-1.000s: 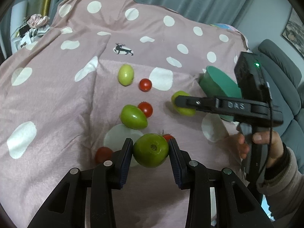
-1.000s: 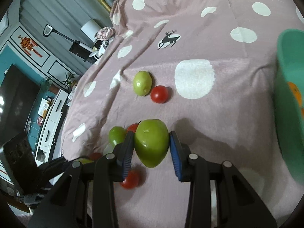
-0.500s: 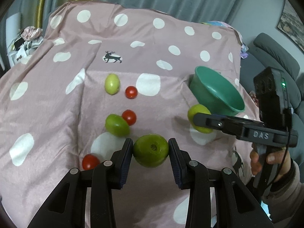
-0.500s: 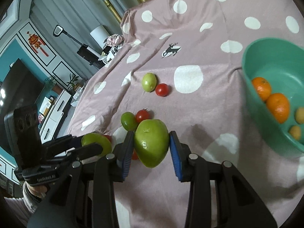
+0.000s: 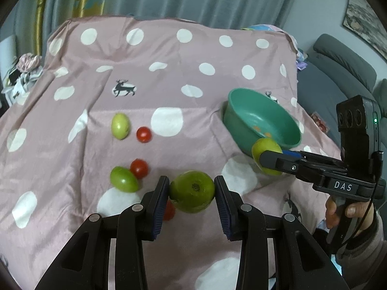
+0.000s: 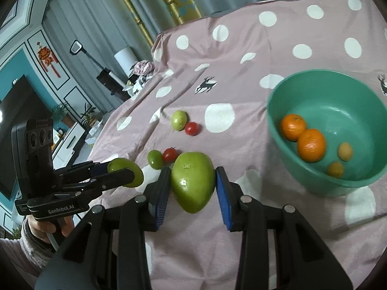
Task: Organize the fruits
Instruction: 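Carry the green apple with the left tool while the right tool carries the green oval fruit over the bowl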
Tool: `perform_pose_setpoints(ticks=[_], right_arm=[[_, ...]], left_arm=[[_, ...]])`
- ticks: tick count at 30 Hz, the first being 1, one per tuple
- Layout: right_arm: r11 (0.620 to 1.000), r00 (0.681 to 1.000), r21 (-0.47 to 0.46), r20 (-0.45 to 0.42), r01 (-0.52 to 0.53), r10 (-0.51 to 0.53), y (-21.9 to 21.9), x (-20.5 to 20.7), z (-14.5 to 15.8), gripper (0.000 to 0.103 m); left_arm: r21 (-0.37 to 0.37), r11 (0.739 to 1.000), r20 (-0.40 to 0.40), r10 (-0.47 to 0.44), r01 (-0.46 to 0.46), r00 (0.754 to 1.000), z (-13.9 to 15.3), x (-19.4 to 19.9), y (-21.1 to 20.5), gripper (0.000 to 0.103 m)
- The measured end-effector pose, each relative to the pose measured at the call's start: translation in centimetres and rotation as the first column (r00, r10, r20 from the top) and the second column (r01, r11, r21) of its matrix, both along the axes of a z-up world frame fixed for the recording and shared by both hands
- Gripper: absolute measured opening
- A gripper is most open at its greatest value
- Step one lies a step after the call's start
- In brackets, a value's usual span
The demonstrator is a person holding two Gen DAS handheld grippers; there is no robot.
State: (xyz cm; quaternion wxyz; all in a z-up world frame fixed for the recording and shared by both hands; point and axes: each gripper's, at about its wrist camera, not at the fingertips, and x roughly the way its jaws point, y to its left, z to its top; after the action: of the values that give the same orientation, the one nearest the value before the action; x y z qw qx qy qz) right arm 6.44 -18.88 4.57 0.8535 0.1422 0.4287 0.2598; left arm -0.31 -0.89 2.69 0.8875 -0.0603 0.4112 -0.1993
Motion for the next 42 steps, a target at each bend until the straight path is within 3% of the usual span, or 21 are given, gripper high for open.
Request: perform_pose_setpoints(ticks=[25, 34, 42], right_arm=[[0.978, 0.976, 0.052, 0.066, 0.203, -0.207, -8.4, -0.6, 1.1, 0.037], [0.953, 0.951, 0.054, 0.070, 0.297, -0.300, -12.3, -0.1, 0.8, 0.037], [0.943, 0.942, 0.049, 0.050, 0.329, -0.332, -14.3, 1.2, -0.4, 0.037]], left_arm=[[0.002, 0.991, 0.070, -0.135, 0.135, 0.988, 3.2, 5.3, -8.1, 0.039], [-0.006, 0.980, 0.039, -0.197, 0.197, 0.980, 3.2, 8.9, -12.4, 0.039], [0.054, 0.964, 0.003, -0.262, 0.261, 0.965, 1.3, 11.4, -17.2, 0.039]])
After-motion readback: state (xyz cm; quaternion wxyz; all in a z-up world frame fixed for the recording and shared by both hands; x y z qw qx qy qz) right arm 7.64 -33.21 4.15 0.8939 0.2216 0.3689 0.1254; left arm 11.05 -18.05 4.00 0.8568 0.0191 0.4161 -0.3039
